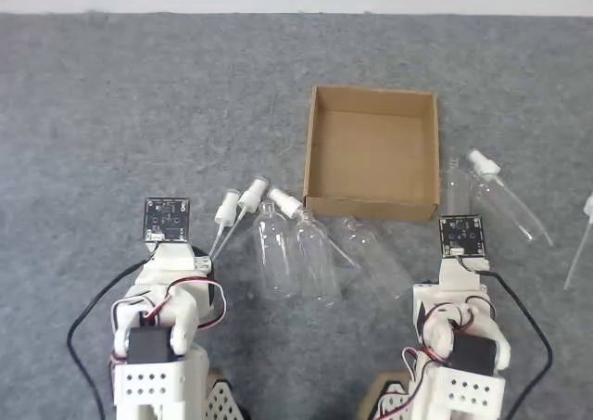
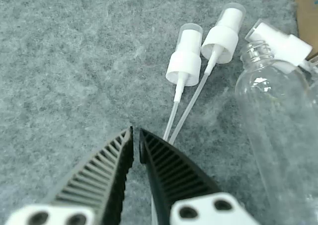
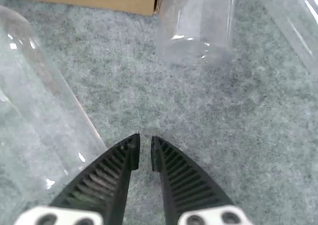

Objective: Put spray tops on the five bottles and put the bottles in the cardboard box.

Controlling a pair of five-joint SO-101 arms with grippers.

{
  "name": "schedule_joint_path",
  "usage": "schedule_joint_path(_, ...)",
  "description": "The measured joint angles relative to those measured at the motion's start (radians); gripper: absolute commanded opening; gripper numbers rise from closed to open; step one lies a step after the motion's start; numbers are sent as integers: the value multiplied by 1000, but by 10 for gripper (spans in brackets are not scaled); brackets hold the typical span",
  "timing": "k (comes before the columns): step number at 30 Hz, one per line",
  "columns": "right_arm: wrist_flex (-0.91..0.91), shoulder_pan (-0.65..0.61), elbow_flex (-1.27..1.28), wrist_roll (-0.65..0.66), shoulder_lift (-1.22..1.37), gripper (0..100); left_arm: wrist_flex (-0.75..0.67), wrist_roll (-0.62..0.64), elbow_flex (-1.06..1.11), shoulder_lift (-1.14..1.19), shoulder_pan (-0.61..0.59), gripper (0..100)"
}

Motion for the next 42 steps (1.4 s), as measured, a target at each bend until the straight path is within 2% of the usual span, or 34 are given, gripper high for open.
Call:
schedule_joint_path(32,0,0,0,-2,0,9,0,0,0,0,0,15)
schedule_joint_path(42,-49,-178,0,-3,-2,10,-25,0,0,0,0,15)
